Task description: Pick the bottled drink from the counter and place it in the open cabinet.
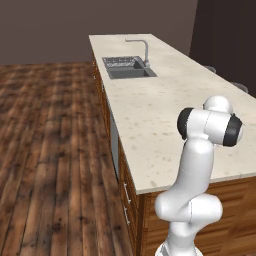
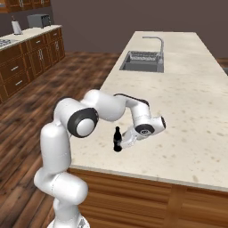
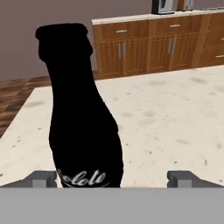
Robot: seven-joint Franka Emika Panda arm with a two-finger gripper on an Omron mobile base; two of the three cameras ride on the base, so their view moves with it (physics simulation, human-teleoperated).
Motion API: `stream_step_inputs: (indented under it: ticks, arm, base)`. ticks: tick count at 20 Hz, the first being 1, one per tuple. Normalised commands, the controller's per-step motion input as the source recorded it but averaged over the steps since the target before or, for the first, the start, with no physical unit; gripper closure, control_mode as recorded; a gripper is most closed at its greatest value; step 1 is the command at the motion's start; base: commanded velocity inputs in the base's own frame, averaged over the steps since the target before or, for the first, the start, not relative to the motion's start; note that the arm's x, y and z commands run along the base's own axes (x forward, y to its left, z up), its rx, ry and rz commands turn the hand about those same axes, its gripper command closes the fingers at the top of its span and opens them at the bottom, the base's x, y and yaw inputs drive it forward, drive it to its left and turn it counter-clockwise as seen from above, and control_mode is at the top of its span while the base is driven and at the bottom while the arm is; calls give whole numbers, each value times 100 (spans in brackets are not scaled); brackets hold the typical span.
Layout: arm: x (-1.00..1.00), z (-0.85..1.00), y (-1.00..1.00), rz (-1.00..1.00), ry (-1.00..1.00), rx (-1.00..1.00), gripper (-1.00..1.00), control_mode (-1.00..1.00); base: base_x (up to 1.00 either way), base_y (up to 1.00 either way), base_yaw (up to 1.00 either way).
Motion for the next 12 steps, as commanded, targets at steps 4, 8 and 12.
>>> stream_step_inputs:
  ticks: [4, 8, 12]
  arm:
    - [0, -8, 20, 0, 1, 0, -100, -100]
    - [0, -6, 18, 0, 3, 0, -100, -100]
    - [0, -6, 18, 0, 4, 0, -100, -100]
  base:
    - [0, 0, 0]
    - [0, 0, 0]
    - [0, 0, 0]
